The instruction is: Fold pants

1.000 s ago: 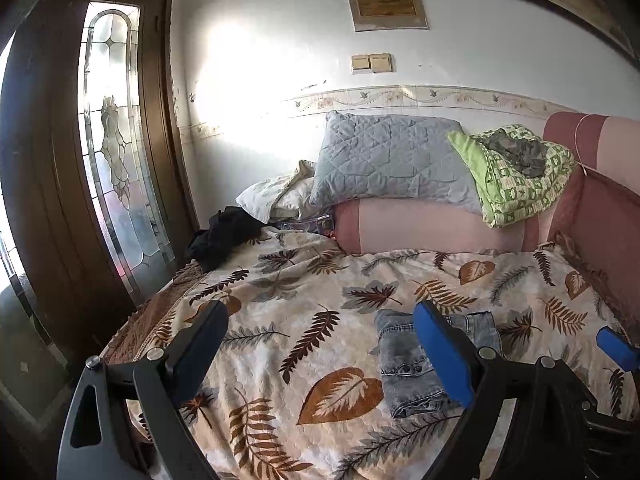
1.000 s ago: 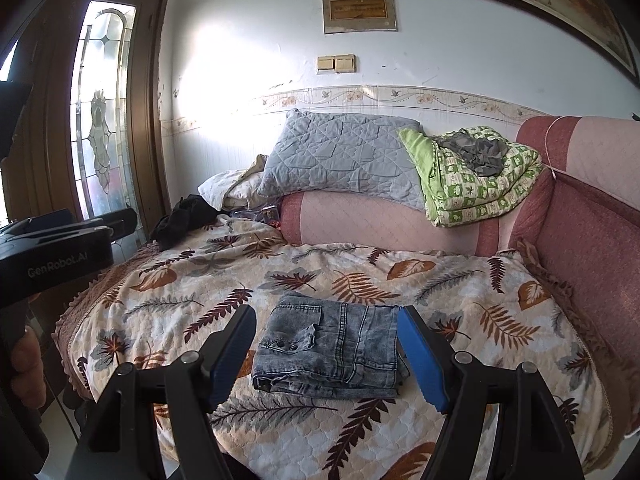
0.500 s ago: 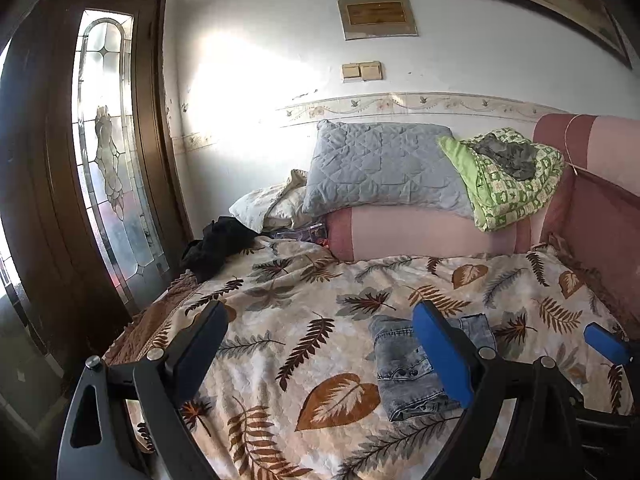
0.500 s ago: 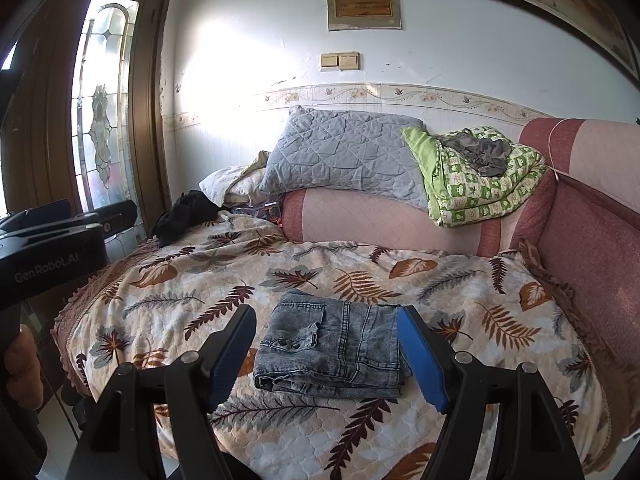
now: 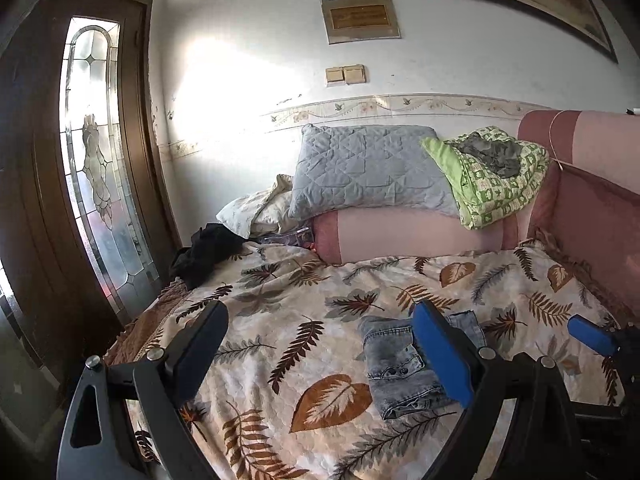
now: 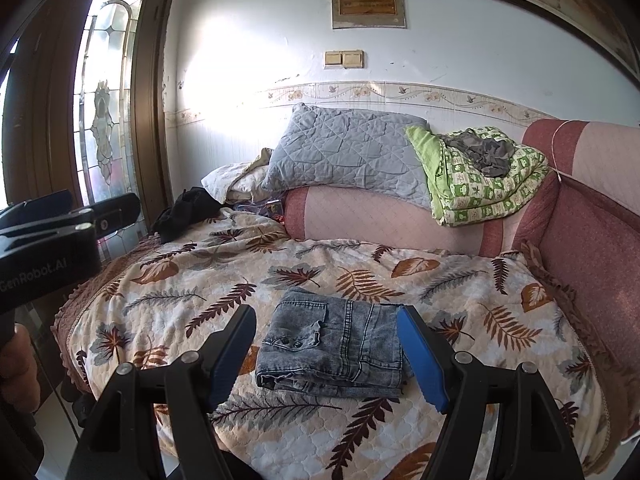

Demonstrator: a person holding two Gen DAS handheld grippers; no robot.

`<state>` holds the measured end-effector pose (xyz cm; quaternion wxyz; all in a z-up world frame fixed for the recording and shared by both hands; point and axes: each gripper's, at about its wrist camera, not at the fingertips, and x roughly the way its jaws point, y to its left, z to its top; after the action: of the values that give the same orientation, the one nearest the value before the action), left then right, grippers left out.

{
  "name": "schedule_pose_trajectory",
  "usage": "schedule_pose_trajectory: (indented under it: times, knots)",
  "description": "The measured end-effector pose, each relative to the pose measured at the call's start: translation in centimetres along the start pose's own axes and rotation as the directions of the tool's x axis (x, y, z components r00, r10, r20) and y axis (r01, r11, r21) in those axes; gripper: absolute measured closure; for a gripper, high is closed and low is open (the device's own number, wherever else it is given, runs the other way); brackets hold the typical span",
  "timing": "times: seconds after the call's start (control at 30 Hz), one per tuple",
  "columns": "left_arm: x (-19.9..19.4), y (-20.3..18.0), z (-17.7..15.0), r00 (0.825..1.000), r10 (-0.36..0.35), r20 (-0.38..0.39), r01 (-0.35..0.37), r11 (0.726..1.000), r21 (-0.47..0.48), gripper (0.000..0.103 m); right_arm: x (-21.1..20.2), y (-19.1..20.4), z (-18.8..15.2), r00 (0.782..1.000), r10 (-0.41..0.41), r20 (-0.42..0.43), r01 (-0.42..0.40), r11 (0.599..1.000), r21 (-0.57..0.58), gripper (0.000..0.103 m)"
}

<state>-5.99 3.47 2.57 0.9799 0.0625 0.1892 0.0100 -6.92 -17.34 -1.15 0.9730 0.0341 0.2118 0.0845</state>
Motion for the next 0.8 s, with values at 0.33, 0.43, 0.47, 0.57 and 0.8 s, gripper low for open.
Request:
schedule_pose_trajectory:
  times: [0.33, 0.43, 0.47, 0.57, 0.8]
  knots:
    - [0.0, 0.2, 0.1, 1.000, 0.006, 0.001, -0.006, 1.000, -0.003, 0.009, 0.2, -0.8, -0.2, 1.000, -0.021, -0.002, 0.021, 1.000, 0.013, 0.027]
    - [0.2, 0.3, 0.1, 1.000, 0.002, -0.006, -0.002, 1.000, -0.003, 0.009, 0.2, -0.9, -0.2, 1.000, -0.021, -0.001, 0.021, 1.000, 0.013, 0.027]
    - [0.2, 0.2, 0.1, 1.000, 0.000, -0.008, 0.000, 1.000, -0.002, 0.009, 0.2, -0.9, -0.2, 1.000, -0.021, -0.002, 0.021, 1.000, 0.011, 0.027]
    - [0.2, 0.2, 0.1, 1.000, 0.000, -0.009, 0.000, 1.000, -0.002, 0.009, 0.2, -1.0, -0.2, 1.000, -0.020, -0.005, 0.020, 1.000, 0.014, 0.027]
    - [0.1, 0.2, 0.0, 1.000, 0.002, -0.005, -0.002, 1.000, -0.014, 0.009, 0.1, -1.0, -0.4, 1.000, -0.018, -0.009, 0.018, 1.000, 0.014, 0.027]
